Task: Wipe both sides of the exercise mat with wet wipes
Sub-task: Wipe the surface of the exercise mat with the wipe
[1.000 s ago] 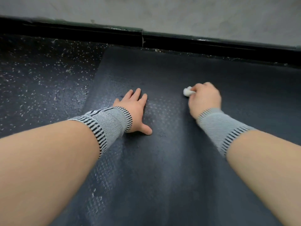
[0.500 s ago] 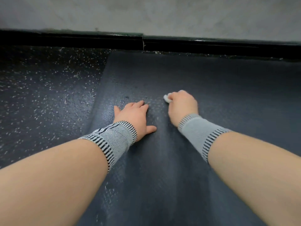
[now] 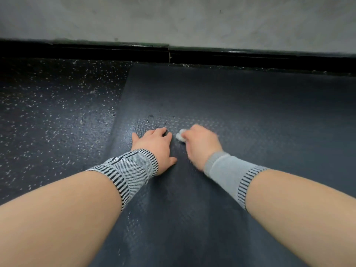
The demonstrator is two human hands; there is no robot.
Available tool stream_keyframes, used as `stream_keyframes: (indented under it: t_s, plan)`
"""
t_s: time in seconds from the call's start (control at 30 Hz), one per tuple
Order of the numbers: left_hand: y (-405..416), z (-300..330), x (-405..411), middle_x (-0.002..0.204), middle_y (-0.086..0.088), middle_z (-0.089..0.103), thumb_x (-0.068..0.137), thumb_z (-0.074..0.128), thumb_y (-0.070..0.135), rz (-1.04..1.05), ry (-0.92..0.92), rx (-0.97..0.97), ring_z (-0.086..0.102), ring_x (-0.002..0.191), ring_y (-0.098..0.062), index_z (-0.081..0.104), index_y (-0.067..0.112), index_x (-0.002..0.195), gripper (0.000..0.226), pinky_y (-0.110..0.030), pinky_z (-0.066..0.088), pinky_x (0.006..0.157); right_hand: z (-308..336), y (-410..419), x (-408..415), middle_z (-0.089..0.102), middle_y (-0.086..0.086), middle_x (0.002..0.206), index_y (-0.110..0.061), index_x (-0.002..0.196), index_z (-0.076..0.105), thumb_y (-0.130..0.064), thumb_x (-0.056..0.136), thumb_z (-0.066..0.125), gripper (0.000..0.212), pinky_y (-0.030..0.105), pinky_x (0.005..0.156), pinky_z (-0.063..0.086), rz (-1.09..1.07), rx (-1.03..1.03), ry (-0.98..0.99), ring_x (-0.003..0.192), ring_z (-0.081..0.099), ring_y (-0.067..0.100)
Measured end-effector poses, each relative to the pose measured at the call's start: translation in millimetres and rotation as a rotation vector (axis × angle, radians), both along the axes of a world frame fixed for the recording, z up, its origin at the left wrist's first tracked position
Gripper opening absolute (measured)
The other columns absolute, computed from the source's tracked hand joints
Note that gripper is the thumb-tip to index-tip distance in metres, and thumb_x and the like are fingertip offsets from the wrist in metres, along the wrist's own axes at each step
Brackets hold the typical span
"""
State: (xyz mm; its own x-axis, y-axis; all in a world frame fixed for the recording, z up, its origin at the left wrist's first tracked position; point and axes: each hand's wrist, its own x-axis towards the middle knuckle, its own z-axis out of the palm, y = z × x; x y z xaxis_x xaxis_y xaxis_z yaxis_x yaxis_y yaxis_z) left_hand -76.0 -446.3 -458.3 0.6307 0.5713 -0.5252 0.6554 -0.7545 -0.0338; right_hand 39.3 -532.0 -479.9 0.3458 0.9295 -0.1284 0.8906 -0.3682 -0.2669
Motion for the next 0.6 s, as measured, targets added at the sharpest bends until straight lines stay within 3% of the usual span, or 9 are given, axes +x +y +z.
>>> stream_keyframes:
  t_s: [0.1, 0.23, 0.3, 0.5, 0.53, 0.6]
  plan:
    - [2, 5, 0, 0.164, 0.007, 0.002, 0.083, 0.06, 0.063, -0.028, 0.055, -0.047, 0.011, 0.149, -0.02, 0.008, 0.026, 0.157, 0.098, -0.064, 0.013, 0.115, 4, -21, 13, 0.051, 0.004, 0.11, -0.024, 0.116, 0.06, -0.017, 0.093, 0.047, 0.027, 0.03, 0.078, 0.039, 0.169, -0.036, -0.003, 0.102, 0.055, 0.027]
    - [2, 6, -3, 0.164, 0.006, -0.007, 0.081, 0.065, 0.062, -0.051, 0.103, -0.057, 0.004, 0.151, -0.021, -0.001, 0.024, 0.157, 0.108, -0.064, 0.012, 0.114, 1, -44, 69, 0.052, 0.005, 0.11, -0.017, 0.113, 0.064, -0.012, 0.091, 0.048, 0.028, 0.031, 0.08, 0.042, -0.305, -0.032, -0.132, 0.101, 0.056, 0.029]
    - [0, 5, -2, 0.164, 0.005, -0.008, 0.081, 0.065, 0.06, -0.038, 0.105, -0.062, 0.002, 0.151, -0.021, -0.002, 0.024, 0.157, 0.108, -0.064, 0.012, 0.115, 0, -36, 60, 0.053, 0.006, 0.108, -0.016, 0.109, 0.064, -0.012, 0.089, 0.049, 0.026, 0.03, 0.078, 0.041, -0.394, -0.019, -0.113, 0.099, 0.057, 0.03]
    - [-4, 3, -3, 0.164, 0.007, -0.009, 0.081, 0.066, 0.06, -0.025, 0.08, -0.035, 0.001, 0.151, -0.017, 0.0, 0.022, 0.157, 0.108, -0.065, 0.011, 0.114, 7, -23, -20, 0.05, 0.006, 0.111, -0.02, 0.118, 0.057, -0.018, 0.094, 0.046, 0.026, 0.033, 0.081, 0.042, 0.19, -0.041, 0.044, 0.101, 0.056, 0.029]
    - [-6, 3, -3, 0.164, 0.007, -0.008, 0.082, 0.065, 0.059, -0.022, 0.08, -0.034, 0.001, 0.151, -0.016, 0.0, 0.022, 0.157, 0.106, -0.065, 0.01, 0.114, 7, -31, -8, 0.051, 0.006, 0.111, -0.02, 0.119, 0.058, -0.018, 0.093, 0.047, 0.028, 0.034, 0.083, 0.042, 0.227, -0.059, 0.03, 0.102, 0.055, 0.029]
    - [-7, 3, -5, 0.164, 0.007, -0.008, 0.084, 0.064, 0.058, -0.017, 0.08, -0.034, 0.0, 0.151, -0.016, 0.001, 0.022, 0.157, 0.103, -0.065, 0.009, 0.115, 5, -45, 29, 0.053, 0.006, 0.112, -0.02, 0.115, 0.063, -0.017, 0.092, 0.048, 0.028, 0.032, 0.084, 0.041, 0.102, -0.083, -0.035, 0.103, 0.055, 0.029]
